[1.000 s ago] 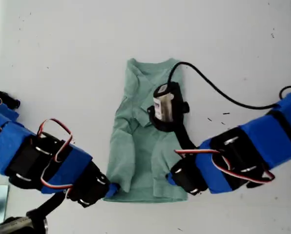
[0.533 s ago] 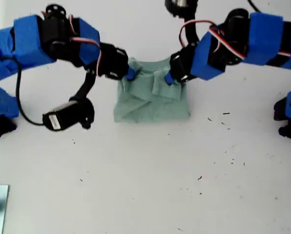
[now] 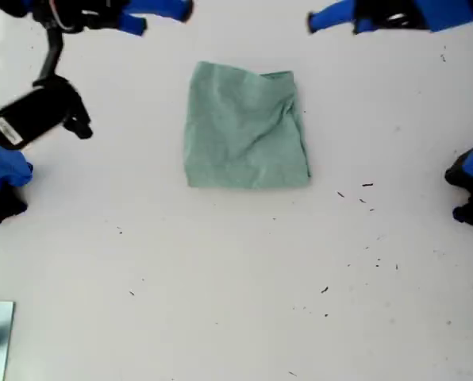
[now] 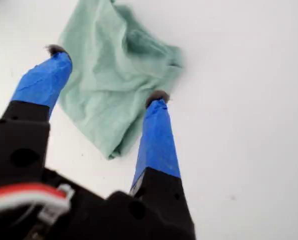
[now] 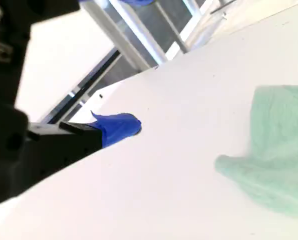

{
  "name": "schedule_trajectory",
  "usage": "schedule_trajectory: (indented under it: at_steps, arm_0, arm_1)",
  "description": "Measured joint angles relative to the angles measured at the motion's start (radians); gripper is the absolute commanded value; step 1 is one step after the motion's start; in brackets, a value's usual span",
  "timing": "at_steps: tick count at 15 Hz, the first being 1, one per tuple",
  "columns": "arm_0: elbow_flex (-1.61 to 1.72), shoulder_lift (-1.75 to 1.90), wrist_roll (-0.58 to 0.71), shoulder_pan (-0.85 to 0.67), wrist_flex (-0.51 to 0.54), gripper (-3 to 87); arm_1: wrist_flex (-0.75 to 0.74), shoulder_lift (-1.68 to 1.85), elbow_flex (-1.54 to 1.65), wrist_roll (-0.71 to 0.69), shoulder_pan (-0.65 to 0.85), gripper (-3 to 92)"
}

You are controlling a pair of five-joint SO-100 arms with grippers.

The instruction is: Fold t shirt

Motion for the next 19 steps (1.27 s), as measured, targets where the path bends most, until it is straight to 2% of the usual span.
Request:
schedule_trajectory:
  at_steps: [1, 3, 4, 6, 8, 9, 11, 12, 14, 15, 16, 19]
  arm_0:
    - [0.132, 0.138, -0.003, -0.021, -0.012, 33.6]
    - [0.451, 0.448, -0.048, 0.008, -0.078, 26.7]
    - [0.630, 0.632, -0.106, 0.084, -0.137, 25.0]
    - [1.014, 1.022, -0.291, 0.347, -0.267, 19.3]
    - [1.381, 1.355, -0.520, 0.538, -0.327, 21.1]
    - [1.508, 1.456, -0.588, 0.589, -0.334, 20.1]
    - [1.634, 1.486, -0.627, 0.592, -0.327, 19.8]
    - [1.680, 1.491, -0.612, 0.578, -0.313, 19.3]
    - [1.694, 1.506, -0.439, 0.572, -0.305, 16.9]
    - [1.695, 1.506, -0.417, 0.572, -0.305, 16.8]
    - [1.695, 1.506, -0.410, 0.572, -0.305, 16.7]
    - [1.695, 1.506, -0.408, 0.572, -0.305, 16.6]
  arm_1:
    - [0.026, 0.160, 0.063, 0.000, 0.048, 29.0]
    - [0.069, 0.428, 0.262, 0.052, 0.000, 27.9]
    - [0.064, 0.560, 0.417, 0.124, -0.055, 26.5]
    - [0.046, 0.884, 0.785, 0.298, -0.276, 23.9]
    - [0.015, 1.101, 1.118, 0.476, -0.443, 22.9]
    - [-0.018, 1.123, 1.258, 0.531, -0.515, 22.5]
    - [-0.075, 1.109, 1.439, 0.640, -0.505, 22.5]
    - [-0.084, 1.117, 1.454, 0.623, -0.454, 21.8]
    - [-0.086, 1.126, 1.457, 0.299, -0.354, 21.5]
    - [-0.086, 1.126, 1.460, 0.167, -0.327, 21.5]
    - [-0.086, 1.126, 1.460, 0.115, -0.321, 21.5]
    - [-0.086, 1.126, 1.460, 0.097, -0.311, 21.5]
